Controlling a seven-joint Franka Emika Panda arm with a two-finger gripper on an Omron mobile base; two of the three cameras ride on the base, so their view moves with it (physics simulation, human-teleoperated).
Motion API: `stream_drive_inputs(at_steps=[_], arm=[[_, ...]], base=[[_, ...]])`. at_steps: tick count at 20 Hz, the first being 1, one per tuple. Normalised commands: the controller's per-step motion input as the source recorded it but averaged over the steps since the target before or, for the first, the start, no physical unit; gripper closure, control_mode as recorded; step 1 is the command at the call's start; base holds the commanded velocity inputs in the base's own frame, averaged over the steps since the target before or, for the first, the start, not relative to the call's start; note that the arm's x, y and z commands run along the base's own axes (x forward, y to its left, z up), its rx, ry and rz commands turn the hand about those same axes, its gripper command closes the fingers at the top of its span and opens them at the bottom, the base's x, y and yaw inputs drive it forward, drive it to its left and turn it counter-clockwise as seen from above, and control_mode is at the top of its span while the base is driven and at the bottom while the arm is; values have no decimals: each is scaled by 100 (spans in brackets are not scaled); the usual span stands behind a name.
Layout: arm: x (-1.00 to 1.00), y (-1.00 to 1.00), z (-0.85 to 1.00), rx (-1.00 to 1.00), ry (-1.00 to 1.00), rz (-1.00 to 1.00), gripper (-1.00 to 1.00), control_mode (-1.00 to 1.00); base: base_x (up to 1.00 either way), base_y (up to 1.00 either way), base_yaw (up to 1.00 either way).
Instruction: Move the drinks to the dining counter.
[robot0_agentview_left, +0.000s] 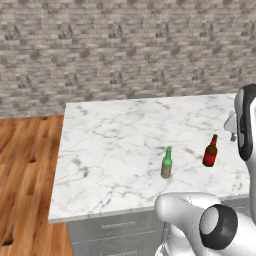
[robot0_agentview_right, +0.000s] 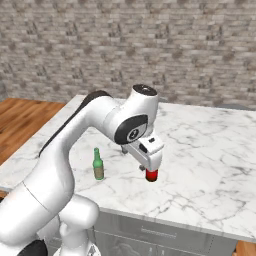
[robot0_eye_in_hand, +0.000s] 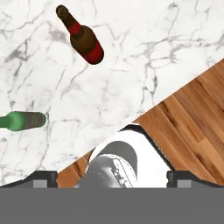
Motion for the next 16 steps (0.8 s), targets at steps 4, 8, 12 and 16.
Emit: stream_drive_inputs(at_steps=[4, 8, 12, 16], arm=[[-66, 40, 39, -14, -30, 18, -100, -100], [-44, 64, 21, -23, -32, 19, -100, -100], [-1, 84, 1, -28, -13, 15, -100, -100], [0, 53, 36, -23, -3, 9, -100, -100]], base=[[0, 0, 0], [0, 0, 0], [0, 0, 0], [0, 0, 0]])
